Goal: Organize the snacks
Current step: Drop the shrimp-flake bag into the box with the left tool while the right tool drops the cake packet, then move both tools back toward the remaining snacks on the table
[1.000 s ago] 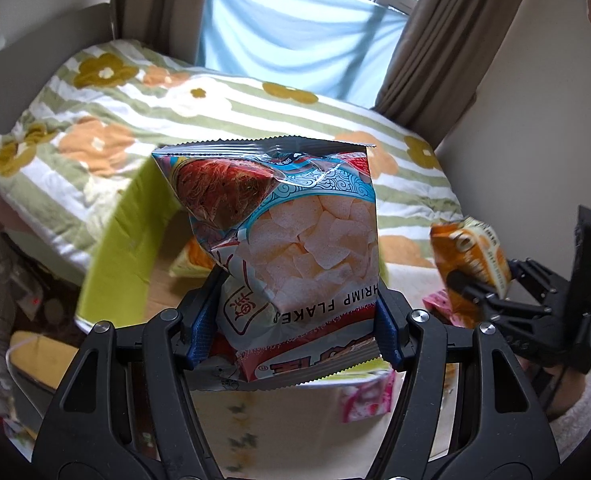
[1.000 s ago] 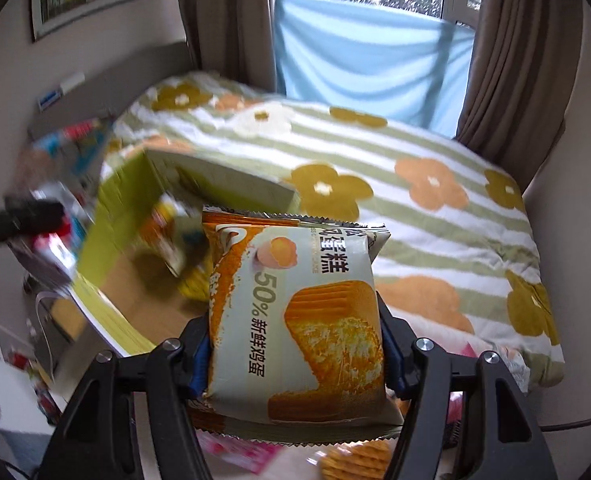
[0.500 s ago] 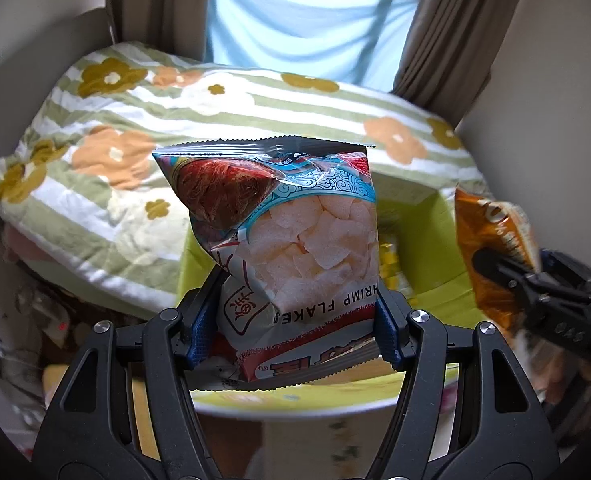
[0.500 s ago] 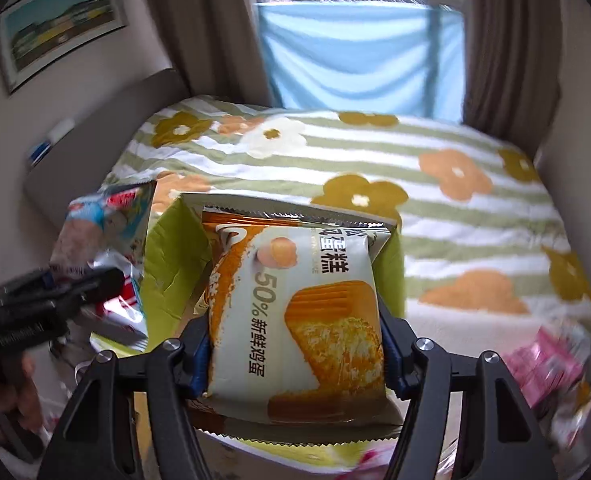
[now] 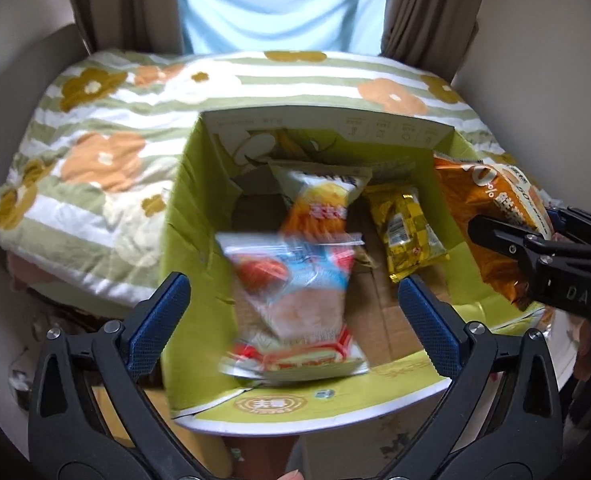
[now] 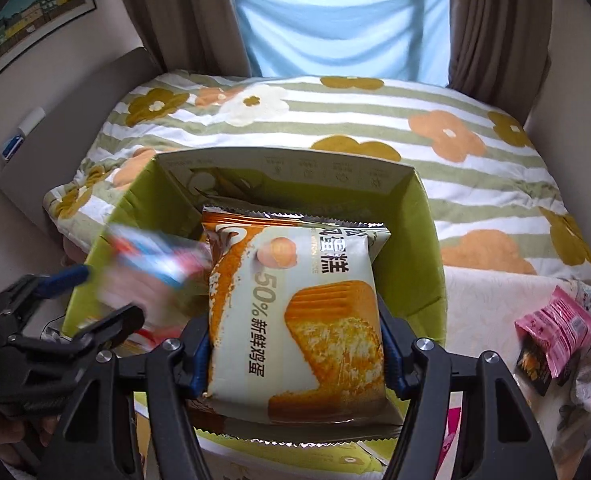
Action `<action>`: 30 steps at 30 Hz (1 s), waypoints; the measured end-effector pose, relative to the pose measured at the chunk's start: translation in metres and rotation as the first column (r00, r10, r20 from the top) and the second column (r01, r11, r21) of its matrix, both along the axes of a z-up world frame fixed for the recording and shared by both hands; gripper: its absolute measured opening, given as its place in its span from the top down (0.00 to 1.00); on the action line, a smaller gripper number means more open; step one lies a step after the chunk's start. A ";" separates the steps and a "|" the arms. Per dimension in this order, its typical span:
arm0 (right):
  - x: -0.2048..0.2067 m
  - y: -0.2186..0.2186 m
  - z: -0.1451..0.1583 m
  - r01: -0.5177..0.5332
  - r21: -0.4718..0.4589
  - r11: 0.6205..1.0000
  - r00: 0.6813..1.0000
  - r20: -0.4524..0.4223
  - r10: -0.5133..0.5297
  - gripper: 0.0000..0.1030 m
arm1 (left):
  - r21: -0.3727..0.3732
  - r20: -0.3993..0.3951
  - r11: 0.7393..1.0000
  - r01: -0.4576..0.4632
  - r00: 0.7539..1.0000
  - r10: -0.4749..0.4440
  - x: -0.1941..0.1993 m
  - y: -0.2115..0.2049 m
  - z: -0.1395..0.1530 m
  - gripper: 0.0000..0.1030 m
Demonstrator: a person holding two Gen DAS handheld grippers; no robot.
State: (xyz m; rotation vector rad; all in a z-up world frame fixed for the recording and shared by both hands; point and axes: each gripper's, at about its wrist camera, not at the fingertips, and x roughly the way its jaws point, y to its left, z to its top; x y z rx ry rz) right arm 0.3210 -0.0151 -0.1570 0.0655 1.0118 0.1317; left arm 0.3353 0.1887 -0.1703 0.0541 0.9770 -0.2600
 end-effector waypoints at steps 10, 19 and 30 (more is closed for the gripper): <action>-0.004 -0.002 -0.012 0.011 0.010 1.000 0.999 -0.036 -0.010 0.36 | -0.017 -0.043 0.999 -0.050 0.998 0.050 -0.008 0.009 -0.001 0.00; -0.010 -0.007 -0.017 0.021 0.092 0.996 1.000 0.004 -0.022 0.01 | 0.006 -0.019 0.998 -0.062 0.998 0.063 -0.021 0.010 0.010 0.00; -0.035 -0.008 0.003 0.014 0.043 0.999 0.999 0.036 -0.015 0.01 | -0.001 0.023 0.999 -0.037 0.999 0.037 -0.038 0.003 0.026 0.00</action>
